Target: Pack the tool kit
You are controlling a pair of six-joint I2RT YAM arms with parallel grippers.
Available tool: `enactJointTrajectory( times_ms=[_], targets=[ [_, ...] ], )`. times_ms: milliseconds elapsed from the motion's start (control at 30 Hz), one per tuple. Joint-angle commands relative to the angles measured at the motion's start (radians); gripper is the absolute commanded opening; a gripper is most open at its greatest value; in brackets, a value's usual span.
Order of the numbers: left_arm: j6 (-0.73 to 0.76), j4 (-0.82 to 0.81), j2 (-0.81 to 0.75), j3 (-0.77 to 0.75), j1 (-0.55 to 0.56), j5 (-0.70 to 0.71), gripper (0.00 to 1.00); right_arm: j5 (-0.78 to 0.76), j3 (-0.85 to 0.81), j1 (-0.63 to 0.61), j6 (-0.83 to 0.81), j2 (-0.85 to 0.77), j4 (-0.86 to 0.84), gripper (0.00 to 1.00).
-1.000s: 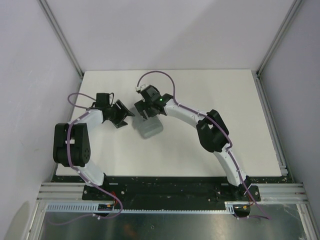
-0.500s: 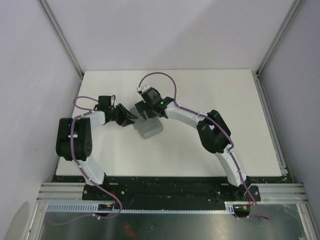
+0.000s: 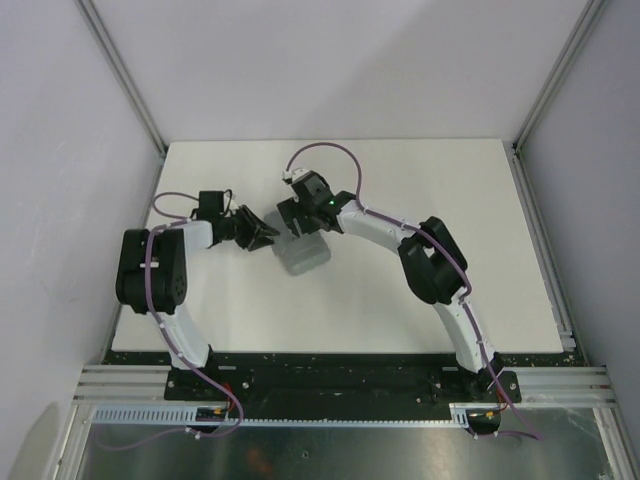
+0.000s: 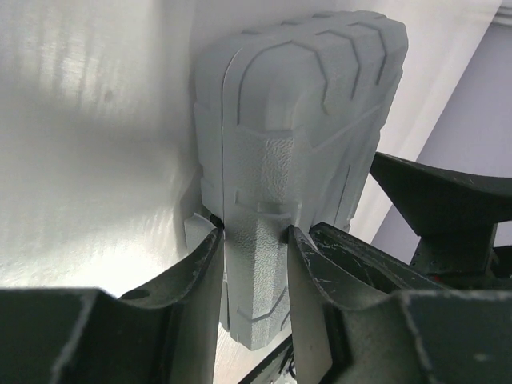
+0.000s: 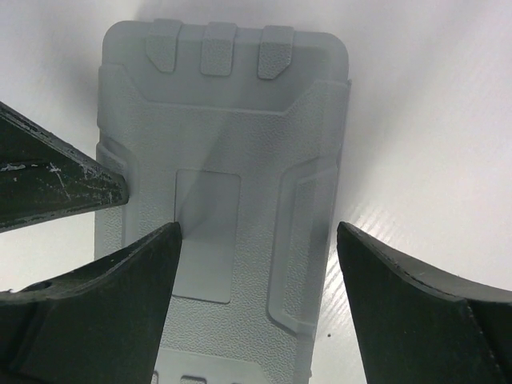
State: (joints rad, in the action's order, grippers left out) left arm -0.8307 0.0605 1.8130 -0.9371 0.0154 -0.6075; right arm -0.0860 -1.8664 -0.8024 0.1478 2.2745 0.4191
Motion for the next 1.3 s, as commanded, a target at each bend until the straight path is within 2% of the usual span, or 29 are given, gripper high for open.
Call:
enactJointTrajectory(
  times_ms=[0, 167, 267, 367, 700, 867, 1167, 1267],
  targets=[
    [0.055, 0.139, 0.119, 0.046, 0.086, 0.057, 0.31, 0.115, 0.171, -0.008, -0.002, 0.073, 0.264, 0.83],
    [0.052, 0.138, 0.116, 0.059, 0.113, 0.066, 0.37, 0.15, 0.301, -0.008, 0.022, 0.004, 0.239, 0.82],
    [0.038, 0.134, 0.124, 0.062, 0.128, 0.07, 0.47, 0.18, 0.324, -0.016, 0.026, -0.002, 0.247, 0.82],
    [0.015, 0.099, 0.13, 0.072, 0.155, 0.049, 0.5, 0.226, 0.319, -0.026, 0.035, 0.005, 0.26, 0.81],
    [-0.072, -0.083, 0.132, 0.165, 0.206, 0.019, 0.47, 0.414, 0.301, -0.006, 0.147, 0.036, 0.221, 0.76],
    [-0.091, -0.149, 0.131, 0.197, 0.24, 0.032, 0.5, 0.473, 0.253, -0.005, 0.199, 0.069, 0.239, 0.75],
    [-0.194, -0.311, 0.151, 0.235, 0.313, 0.041, 0.5, 0.635, 0.245, 0.019, 0.366, 0.096, 0.129, 0.6],
    [-0.259, -0.418, 0.172, 0.269, 0.336, 0.039, 0.49, 0.681, 0.255, 0.036, 0.416, 0.098, 0.086, 0.58]
  ],
)
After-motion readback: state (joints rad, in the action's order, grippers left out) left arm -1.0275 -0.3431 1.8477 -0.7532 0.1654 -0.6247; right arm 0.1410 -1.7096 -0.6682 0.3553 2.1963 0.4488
